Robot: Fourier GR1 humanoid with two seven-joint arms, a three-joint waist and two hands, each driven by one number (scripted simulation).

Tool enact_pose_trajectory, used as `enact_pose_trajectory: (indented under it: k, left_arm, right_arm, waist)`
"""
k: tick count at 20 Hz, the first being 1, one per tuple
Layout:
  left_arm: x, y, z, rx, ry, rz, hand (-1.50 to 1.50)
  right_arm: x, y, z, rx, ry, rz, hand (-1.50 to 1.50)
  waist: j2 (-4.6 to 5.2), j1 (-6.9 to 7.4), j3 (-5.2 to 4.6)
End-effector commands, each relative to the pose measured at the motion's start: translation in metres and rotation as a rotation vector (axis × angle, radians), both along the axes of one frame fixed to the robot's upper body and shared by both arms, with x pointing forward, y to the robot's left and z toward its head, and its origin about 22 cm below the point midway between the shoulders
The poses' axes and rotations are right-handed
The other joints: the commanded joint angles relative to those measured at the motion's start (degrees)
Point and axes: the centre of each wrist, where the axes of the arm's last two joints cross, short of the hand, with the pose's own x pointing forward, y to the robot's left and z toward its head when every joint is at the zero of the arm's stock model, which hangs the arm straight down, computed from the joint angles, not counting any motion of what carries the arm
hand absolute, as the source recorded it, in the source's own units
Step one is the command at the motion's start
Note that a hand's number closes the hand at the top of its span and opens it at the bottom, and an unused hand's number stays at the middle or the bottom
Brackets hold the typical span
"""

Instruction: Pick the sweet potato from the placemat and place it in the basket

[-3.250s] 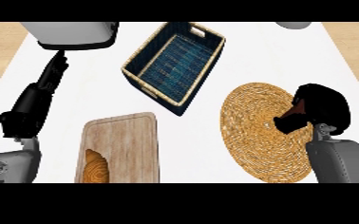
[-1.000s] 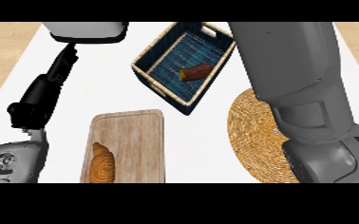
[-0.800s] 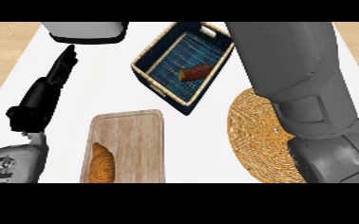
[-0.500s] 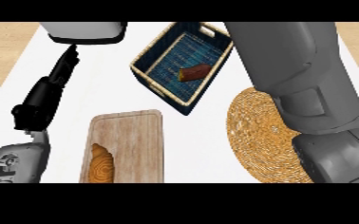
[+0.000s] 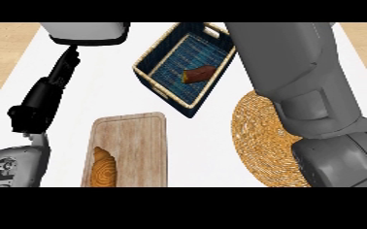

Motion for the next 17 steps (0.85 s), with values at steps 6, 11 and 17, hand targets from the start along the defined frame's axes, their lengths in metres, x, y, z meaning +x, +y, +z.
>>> enact_pose_trajectory:
  k: [6, 11, 17]
  left_arm:
    - [-0.002, 0.011, 0.003, 0.012, -0.011, 0.011, 0.00]
    - [-0.010, 0.007, -0.006, 0.006, -0.003, 0.016, 0.00]
    - [-0.006, 0.017, -0.008, 0.008, 0.011, 0.040, 0.00]
  right_arm:
    - [-0.001, -0.035, 0.011, 0.394, -0.326, -0.241, -1.50]
    - [-0.002, -0.079, 0.021, 0.505, -0.460, -0.396, -1.50]
    - [-0.018, -0.151, 0.018, 0.558, -0.566, -0.539, -1.50]
  waist:
    - [0.08, -0.10, 0.00]
    - [-0.27, -0.77, 0.03]
    - [-0.70, -2.66, 0.07]
